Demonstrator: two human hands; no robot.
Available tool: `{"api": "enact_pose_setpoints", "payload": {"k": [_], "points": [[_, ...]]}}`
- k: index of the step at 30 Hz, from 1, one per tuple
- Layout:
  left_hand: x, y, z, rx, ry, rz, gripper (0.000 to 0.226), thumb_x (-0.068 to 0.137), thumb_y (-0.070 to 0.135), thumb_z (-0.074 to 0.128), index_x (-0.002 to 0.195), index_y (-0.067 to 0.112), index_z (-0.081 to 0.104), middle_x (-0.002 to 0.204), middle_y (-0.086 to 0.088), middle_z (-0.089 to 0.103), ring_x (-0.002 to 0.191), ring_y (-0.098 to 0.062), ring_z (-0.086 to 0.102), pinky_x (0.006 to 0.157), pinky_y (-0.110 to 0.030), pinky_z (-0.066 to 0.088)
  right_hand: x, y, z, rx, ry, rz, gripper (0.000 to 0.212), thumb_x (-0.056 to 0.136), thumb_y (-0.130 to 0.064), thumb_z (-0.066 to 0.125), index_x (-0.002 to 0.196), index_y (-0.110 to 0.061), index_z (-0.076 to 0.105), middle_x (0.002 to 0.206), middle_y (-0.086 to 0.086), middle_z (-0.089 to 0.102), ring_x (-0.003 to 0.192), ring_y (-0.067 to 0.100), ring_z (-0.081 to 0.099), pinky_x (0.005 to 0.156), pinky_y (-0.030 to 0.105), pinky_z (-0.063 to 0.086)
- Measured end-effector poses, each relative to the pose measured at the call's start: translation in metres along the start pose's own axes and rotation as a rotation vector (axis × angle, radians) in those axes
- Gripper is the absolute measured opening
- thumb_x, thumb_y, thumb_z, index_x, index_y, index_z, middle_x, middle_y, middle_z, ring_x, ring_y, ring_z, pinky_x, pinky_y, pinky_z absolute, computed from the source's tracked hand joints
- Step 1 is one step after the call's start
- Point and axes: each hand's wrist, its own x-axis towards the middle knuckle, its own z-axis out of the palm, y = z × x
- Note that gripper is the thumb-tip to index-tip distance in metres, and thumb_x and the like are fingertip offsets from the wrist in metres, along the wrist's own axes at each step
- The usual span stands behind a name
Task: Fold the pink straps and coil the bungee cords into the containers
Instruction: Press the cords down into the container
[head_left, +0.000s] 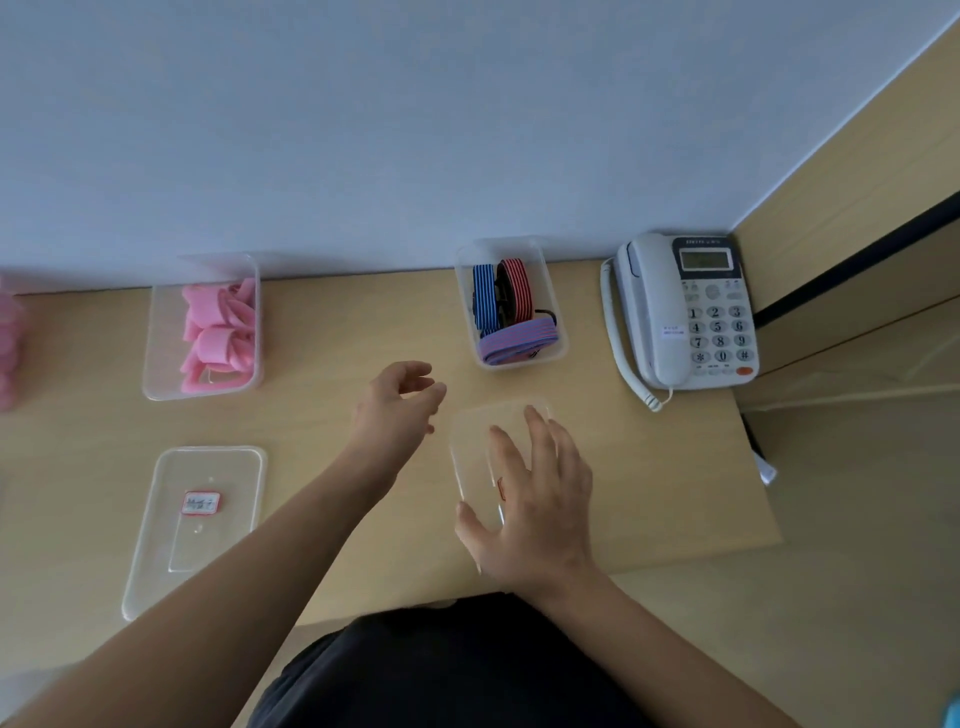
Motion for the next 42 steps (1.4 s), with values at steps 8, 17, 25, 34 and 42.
{"api": "enact_pose_setpoints", "payload": {"k": [8,17,25,34,42], "points": [[0.023,0.036,0.010,-0.065,-0.005,0.021,0.025,0.099,0.035,0.064,0.121,0.022,0.065,0.108,0.005,0.070,0.094,-0.018,0.072,0.074,-0.035,0.061,0.103,0.006,-0.038,-0.129,0.042,0.007,0.072,0.074,-0.066,0.051,0.135,-0.026,0.050,0.157,0.008,0.032,0.141,0.034,0.029,0.102,0.054,0.034],[0.067,0.063,0.038,-0.182,0.014,-0.076,0.034,0.098,0.031,0.069,0.127,0.015,0.064,0.108,-0.002,0.073,0.098,-0.021,0.073,0.076,-0.032,0.060,0.204,0.020,-0.023,-0.198,-0.047,-0.085,0.077,0.080,-0.069,0.046,0.141,-0.023,0.041,0.156,0.011,0.029,0.139,0.038,0.029,0.100,0.052,0.032],[0.088,0.066,0.053,-0.153,0.112,-0.089,0.019,0.089,0.017,0.079,0.107,0.017,0.072,0.093,-0.002,0.078,0.084,-0.016,0.075,0.066,-0.027,0.056,0.215,0.032,-0.004,-0.162,0.027,-0.092,0.067,0.079,-0.066,0.049,0.128,-0.021,0.057,0.144,0.014,0.049,0.128,0.038,0.044,0.091,0.048,0.036],[0.089,0.073,0.052,-0.141,0.145,-0.117,0.011,0.086,0.016,0.083,0.095,0.013,0.077,0.092,-0.010,0.079,0.090,-0.028,0.077,0.077,-0.043,0.065,0.214,0.027,0.001,-0.195,0.003,-0.045,0.070,0.084,-0.065,0.044,0.136,-0.019,0.052,0.151,0.016,0.042,0.134,0.040,0.038,0.094,0.049,0.032],[0.089,0.079,0.049,-0.028,0.173,-0.123,0.004,0.085,0.016,0.081,0.086,0.019,0.080,0.084,-0.002,0.080,0.085,-0.023,0.078,0.080,-0.044,0.065,0.208,0.025,0.007,-0.258,-0.045,-0.069,0.076,0.092,-0.065,0.033,0.148,-0.015,0.043,0.157,0.021,0.033,0.140,0.042,0.032,0.100,0.052,0.030]]}}
